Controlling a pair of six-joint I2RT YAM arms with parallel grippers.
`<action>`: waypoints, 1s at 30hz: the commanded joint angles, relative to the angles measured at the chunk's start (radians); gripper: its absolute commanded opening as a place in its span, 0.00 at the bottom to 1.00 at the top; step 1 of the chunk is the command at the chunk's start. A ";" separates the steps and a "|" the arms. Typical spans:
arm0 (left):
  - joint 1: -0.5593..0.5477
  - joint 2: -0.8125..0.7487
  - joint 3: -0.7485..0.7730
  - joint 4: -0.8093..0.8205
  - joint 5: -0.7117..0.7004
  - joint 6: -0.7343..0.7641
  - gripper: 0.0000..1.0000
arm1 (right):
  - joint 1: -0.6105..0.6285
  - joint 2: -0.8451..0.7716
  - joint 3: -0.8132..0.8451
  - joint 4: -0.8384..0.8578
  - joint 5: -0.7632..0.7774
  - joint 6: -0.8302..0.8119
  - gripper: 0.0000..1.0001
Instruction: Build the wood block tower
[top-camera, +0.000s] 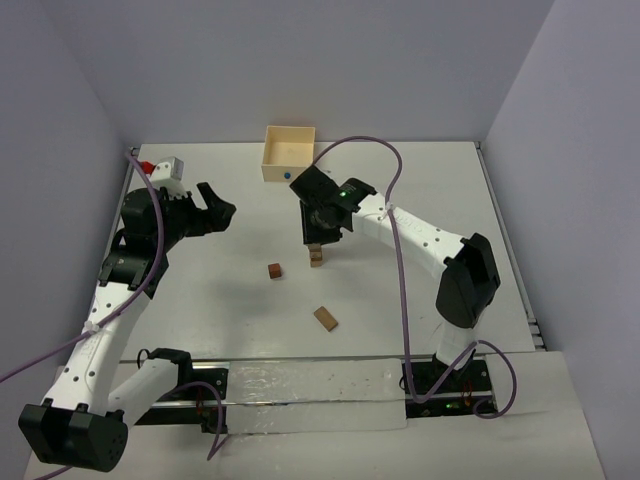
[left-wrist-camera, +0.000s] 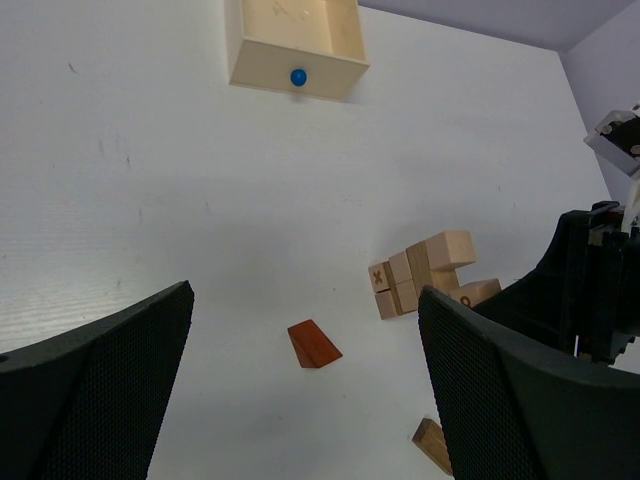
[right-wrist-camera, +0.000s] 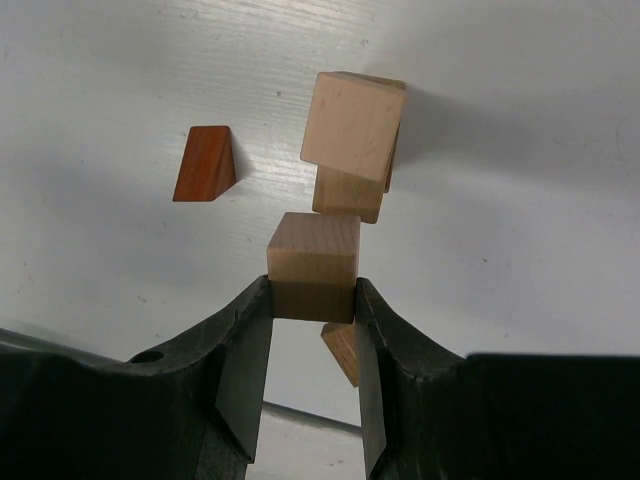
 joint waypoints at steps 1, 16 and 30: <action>0.005 -0.016 0.033 0.064 0.029 -0.026 0.99 | -0.012 0.009 0.055 0.003 0.001 -0.003 0.06; 0.005 -0.006 0.055 0.082 0.039 -0.029 0.99 | -0.045 0.032 0.072 0.003 -0.036 -0.006 0.19; 0.005 0.003 0.063 0.088 0.042 -0.029 0.99 | -0.054 0.051 0.078 0.001 -0.038 -0.015 0.21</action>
